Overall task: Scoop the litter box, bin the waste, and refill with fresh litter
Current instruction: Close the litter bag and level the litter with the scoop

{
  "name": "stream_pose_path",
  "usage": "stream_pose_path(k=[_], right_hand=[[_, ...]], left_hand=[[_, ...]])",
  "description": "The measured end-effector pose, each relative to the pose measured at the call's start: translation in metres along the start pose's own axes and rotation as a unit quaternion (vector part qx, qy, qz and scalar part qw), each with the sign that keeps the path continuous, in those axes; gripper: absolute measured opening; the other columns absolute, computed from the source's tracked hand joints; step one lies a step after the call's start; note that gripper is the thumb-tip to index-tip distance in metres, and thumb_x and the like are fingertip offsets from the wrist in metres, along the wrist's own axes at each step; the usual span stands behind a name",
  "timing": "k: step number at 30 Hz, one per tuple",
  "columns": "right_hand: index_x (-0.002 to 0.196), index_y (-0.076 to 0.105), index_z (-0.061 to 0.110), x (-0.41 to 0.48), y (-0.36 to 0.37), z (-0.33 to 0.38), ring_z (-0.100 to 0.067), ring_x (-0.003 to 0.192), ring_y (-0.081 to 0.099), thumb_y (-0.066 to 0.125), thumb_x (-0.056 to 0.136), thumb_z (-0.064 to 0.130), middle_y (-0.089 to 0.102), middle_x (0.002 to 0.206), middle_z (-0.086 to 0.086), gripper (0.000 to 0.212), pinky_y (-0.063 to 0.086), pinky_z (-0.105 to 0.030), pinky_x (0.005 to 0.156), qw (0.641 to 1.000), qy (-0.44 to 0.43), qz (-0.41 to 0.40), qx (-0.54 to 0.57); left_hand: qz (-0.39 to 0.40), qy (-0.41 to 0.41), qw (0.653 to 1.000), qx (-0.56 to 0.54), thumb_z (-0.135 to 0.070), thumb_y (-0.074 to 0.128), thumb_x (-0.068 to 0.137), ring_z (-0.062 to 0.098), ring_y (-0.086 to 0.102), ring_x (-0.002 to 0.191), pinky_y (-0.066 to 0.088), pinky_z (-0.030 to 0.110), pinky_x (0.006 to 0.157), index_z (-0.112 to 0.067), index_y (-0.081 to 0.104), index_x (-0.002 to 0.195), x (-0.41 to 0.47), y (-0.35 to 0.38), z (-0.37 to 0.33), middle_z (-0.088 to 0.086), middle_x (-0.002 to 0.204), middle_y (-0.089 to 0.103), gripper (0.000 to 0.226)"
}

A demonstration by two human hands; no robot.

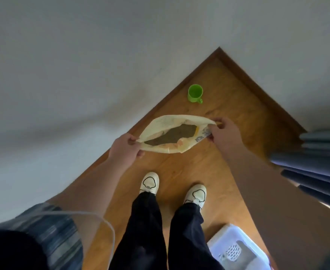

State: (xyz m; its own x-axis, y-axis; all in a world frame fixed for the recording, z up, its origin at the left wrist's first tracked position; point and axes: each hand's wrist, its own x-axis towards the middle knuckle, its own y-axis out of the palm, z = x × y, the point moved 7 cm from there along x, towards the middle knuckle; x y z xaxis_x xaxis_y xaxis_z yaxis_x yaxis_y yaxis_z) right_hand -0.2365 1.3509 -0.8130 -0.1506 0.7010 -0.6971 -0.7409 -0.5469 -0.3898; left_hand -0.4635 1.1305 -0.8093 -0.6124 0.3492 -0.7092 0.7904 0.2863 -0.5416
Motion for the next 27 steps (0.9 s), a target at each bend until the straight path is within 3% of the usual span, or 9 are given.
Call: stream_pose_path(k=[3, 8, 13, 16, 20, 22, 24, 27], right_hand=[[0.122, 0.063, 0.025, 0.069, 0.050, -0.034, -0.015, 0.085, 0.070, 0.057, 0.097, 0.019, 0.068, 0.103, -0.003, 0.027, 0.063, -0.033, 0.074, 1.000, -0.011, -0.001, 0.021], [0.119, 0.063, 0.032, 0.155, 0.126, -0.080, -0.012, 0.089, 0.072, 0.057, 0.098, 0.021, 0.069, 0.105, 0.001, 0.024, 0.062, -0.034, 0.079, 0.997, -0.033, 0.025, 0.059], [0.122, 0.062, 0.033, 0.207, 0.191, -0.095, -0.012, 0.088, 0.072, 0.055, 0.099, 0.027, 0.068, 0.102, 0.007, 0.025, 0.062, -0.038, 0.079, 0.995, -0.088, 0.050, 0.014], [0.119, 0.061, 0.034, 0.221, 0.211, -0.097, -0.015, 0.086, 0.073, 0.053, 0.099, 0.027, 0.069, 0.099, 0.006, 0.022, 0.063, -0.044, 0.077, 0.994, -0.094, 0.049, 0.005], [0.121, 0.063, 0.025, 0.214, 0.213, -0.097, -0.012, 0.086, 0.073, 0.057, 0.100, 0.028, 0.071, 0.103, 0.001, 0.022, 0.063, -0.035, 0.077, 0.995, -0.060, 0.035, 0.076], [0.120, 0.063, 0.024, 0.201, 0.209, -0.093, -0.011, 0.091, 0.073, 0.058, 0.099, 0.023, 0.071, 0.107, 0.001, 0.022, 0.062, -0.033, 0.081, 0.992, -0.067, 0.035, 0.100], [0.124, 0.063, 0.024, 0.182, 0.202, -0.092, -0.011, 0.098, 0.071, 0.059, 0.096, 0.027, 0.070, 0.114, 0.004, 0.028, 0.059, -0.036, 0.088, 0.993, -0.066, 0.043, 0.092], [0.125, 0.064, 0.033, 0.151, 0.184, -0.092, -0.008, 0.103, 0.067, 0.058, 0.093, 0.032, 0.068, 0.116, 0.012, 0.032, 0.057, -0.039, 0.092, 0.996, -0.045, 0.028, 0.068]], left_hand=[[-0.022, -0.024, 0.999, -0.040, -0.022, 0.064, 0.093, 0.009, 0.073, 0.064, 0.062, 0.031, 0.069, -0.018, 0.062, 0.103, 0.070, 0.038, 0.041, -0.001, 0.080, 0.075, 0.011], [-0.056, -0.068, 0.992, -0.094, -0.026, 0.068, 0.091, 0.009, 0.074, 0.067, 0.062, 0.036, 0.068, -0.019, 0.062, 0.104, 0.164, 0.086, 0.116, -0.001, 0.083, 0.075, 0.015], [-0.078, -0.075, 0.988, -0.114, -0.020, 0.065, 0.093, 0.010, 0.074, 0.071, 0.062, 0.035, 0.071, -0.018, 0.061, 0.105, 0.219, 0.104, 0.166, 0.002, 0.089, 0.073, 0.012], [-0.091, -0.056, 0.988, -0.108, -0.018, 0.060, 0.096, 0.008, 0.074, 0.073, 0.062, 0.033, 0.070, -0.018, 0.060, 0.112, 0.235, 0.105, 0.174, 0.002, 0.095, 0.072, 0.016], [-0.074, -0.018, 0.996, -0.055, -0.028, 0.055, 0.091, 0.012, 0.072, 0.081, 0.062, 0.038, 0.073, -0.026, 0.057, 0.118, 0.237, 0.102, 0.167, -0.002, 0.099, 0.070, 0.027], [-0.035, -0.006, 0.999, -0.017, -0.035, 0.054, 0.088, 0.007, 0.069, 0.075, 0.059, 0.031, 0.058, -0.031, 0.049, 0.128, 0.226, 0.103, 0.156, -0.004, 0.111, 0.067, 0.040], [-0.005, 0.001, 0.999, 0.038, -0.030, 0.051, 0.092, 0.006, 0.066, 0.066, 0.044, 0.014, 0.041, -0.035, 0.034, 0.145, 0.212, 0.104, 0.145, -0.007, 0.121, 0.063, 0.056], [0.013, 0.034, 0.995, 0.089, -0.012, 0.052, 0.092, 0.006, 0.064, 0.076, 0.040, 0.014, 0.043, -0.035, 0.028, 0.149, 0.181, 0.097, 0.122, -0.014, 0.121, 0.056, 0.066]])
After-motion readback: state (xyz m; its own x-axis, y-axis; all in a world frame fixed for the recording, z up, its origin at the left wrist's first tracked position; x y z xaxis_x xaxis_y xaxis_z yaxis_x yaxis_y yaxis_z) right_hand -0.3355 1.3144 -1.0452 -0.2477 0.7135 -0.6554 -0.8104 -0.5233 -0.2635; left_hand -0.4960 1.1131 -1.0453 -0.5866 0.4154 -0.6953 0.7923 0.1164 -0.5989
